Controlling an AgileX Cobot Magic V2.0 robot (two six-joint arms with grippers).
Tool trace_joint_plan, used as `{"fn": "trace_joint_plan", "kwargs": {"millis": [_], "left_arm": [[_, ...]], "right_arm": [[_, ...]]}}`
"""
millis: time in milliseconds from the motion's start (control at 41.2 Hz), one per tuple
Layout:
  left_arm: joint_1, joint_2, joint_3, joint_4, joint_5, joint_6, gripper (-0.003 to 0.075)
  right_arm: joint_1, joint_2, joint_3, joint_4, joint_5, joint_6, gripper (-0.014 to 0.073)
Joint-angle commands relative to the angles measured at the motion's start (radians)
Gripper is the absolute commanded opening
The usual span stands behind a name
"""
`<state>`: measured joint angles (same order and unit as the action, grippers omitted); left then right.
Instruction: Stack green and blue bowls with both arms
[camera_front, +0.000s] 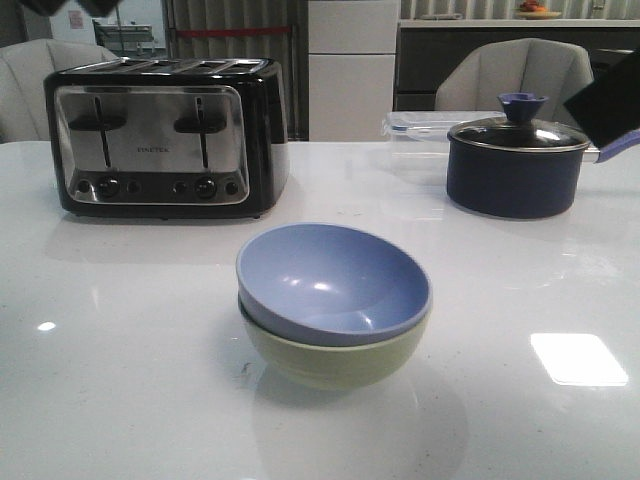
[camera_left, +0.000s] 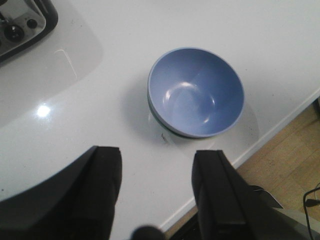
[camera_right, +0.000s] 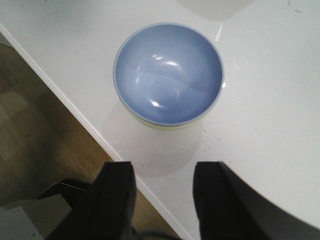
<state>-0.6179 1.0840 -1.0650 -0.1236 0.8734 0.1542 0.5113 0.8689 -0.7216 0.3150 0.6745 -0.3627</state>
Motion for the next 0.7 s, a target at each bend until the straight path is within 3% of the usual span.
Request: {"fn": "trace_joint_plan", "kwargs": {"millis": [0, 340, 582, 679], "left_arm": [[0.0, -0.12, 0.049, -0.009, -0.052, -0.003, 0.0396], [0.0, -0.411, 0.25, 0.018, -0.042, -0.021, 0.038], [0.0, -0.477, 0.296, 0.17, -0.014, -0.166, 0.038], [0.0, -0.477, 0.299, 0.171, -0.018, -0.168, 0.038]], "right_arm": [[0.001, -0.013, -0.03, 0.015, -0.049, -0.011, 0.0397], [-0.001, -0.042, -0.03, -0.021, -0.029, -0.008, 0.0397], [-0.03, -0.139, -0.03, -0.209, 0.06, 0.211, 0.0397], [-0.033, -0.169, -0.027, -0.216, 0.093, 0.239, 0.0397]]}}
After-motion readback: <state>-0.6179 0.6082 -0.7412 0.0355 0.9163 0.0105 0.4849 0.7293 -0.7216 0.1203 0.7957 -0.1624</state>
